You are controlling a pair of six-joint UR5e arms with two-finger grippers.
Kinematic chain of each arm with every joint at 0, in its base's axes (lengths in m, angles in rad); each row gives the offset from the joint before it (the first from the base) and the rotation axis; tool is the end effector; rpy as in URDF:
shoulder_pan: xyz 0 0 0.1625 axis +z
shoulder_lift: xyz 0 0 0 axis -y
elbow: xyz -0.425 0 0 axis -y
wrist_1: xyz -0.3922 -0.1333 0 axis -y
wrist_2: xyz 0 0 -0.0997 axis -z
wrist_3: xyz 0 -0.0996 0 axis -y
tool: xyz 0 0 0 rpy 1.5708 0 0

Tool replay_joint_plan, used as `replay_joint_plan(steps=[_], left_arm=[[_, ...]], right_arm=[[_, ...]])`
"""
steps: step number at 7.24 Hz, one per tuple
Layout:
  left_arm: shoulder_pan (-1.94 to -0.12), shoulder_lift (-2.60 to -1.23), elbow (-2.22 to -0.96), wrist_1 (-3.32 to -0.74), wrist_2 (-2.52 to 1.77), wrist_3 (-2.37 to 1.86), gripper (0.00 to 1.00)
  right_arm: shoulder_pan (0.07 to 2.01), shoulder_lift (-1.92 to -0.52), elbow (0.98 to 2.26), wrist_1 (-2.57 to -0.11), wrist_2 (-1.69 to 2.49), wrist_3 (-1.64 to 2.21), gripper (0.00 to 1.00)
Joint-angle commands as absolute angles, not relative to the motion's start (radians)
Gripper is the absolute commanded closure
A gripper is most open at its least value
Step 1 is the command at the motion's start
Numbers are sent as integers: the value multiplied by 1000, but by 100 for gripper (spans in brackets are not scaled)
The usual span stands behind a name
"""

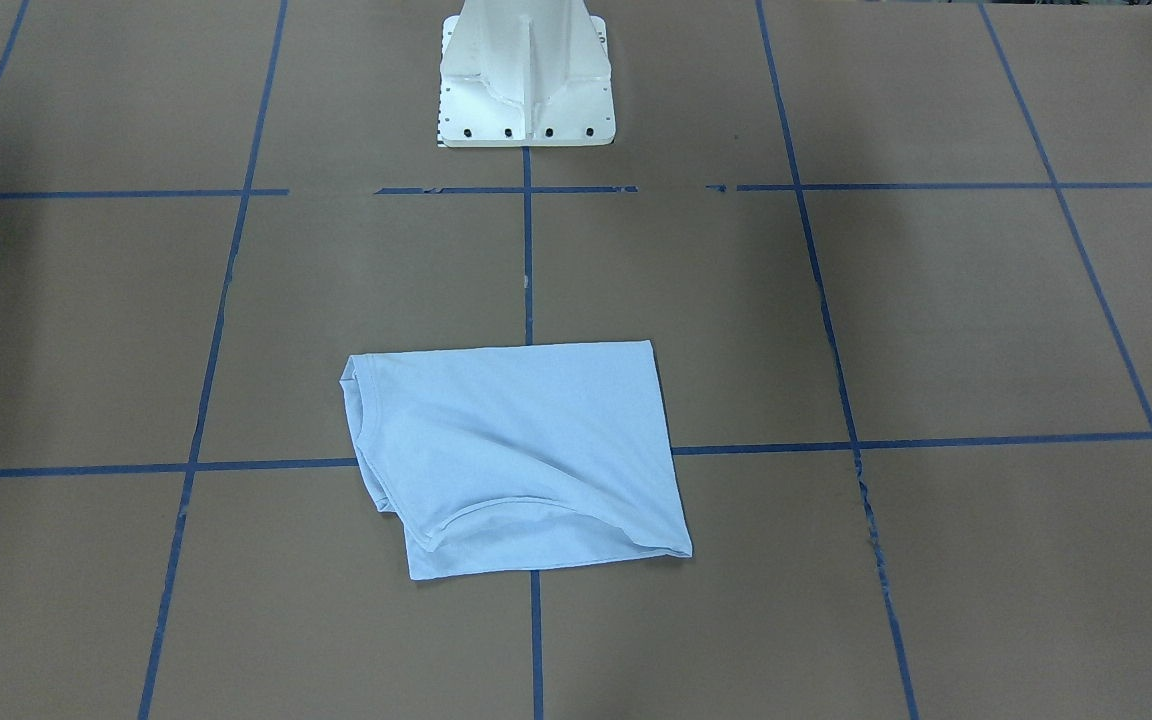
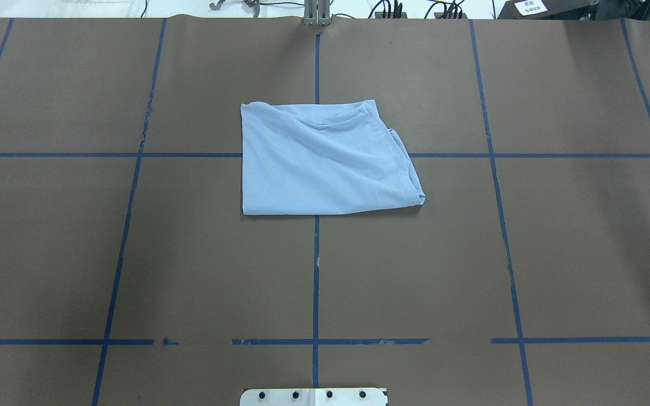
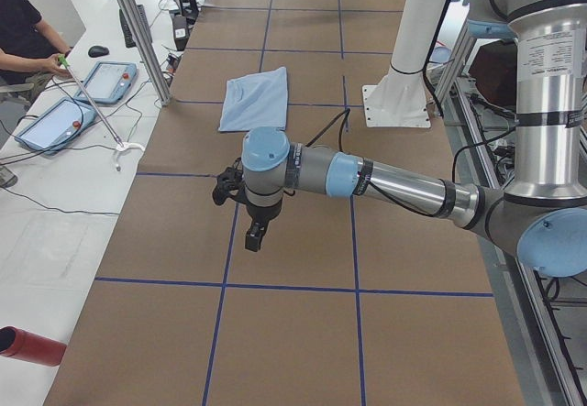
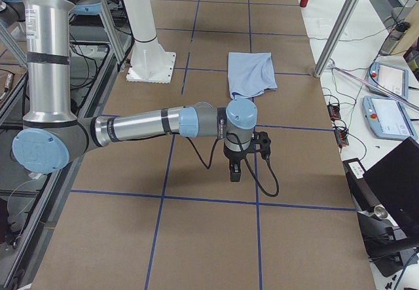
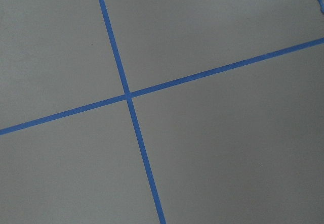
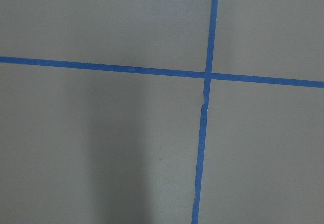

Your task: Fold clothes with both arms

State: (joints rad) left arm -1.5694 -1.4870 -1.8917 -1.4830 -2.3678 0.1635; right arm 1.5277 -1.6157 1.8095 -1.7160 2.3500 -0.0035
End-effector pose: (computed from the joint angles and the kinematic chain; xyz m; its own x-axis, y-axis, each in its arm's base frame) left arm -0.0614 -0.4547 0.5479 0.6892 0.2669 -0.6737 -0.1151 0.9582 0.2619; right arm 0.0431 -0.4711 0.5775 0.7092 -0.0682 0.7017 0.0455 0.9977 0.0510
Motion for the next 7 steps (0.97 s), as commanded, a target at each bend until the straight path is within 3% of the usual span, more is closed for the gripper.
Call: replay_joint_plan(steps=[1, 4, 7], left_arm=[[-1565, -1512, -1826, -1480, -2364, 163, 0], [-1566, -1534, -1718, -1512, -2376, 172, 0], [-1566, -1535, -1735, -1511, -2376, 170, 0]], right_arm=[[1528, -1617, 1793, -1717, 2361, -3, 0], [1526, -1617, 1769, -1715, 2362, -2, 0], [1526, -1628, 1761, -1715, 2353, -2, 0]])
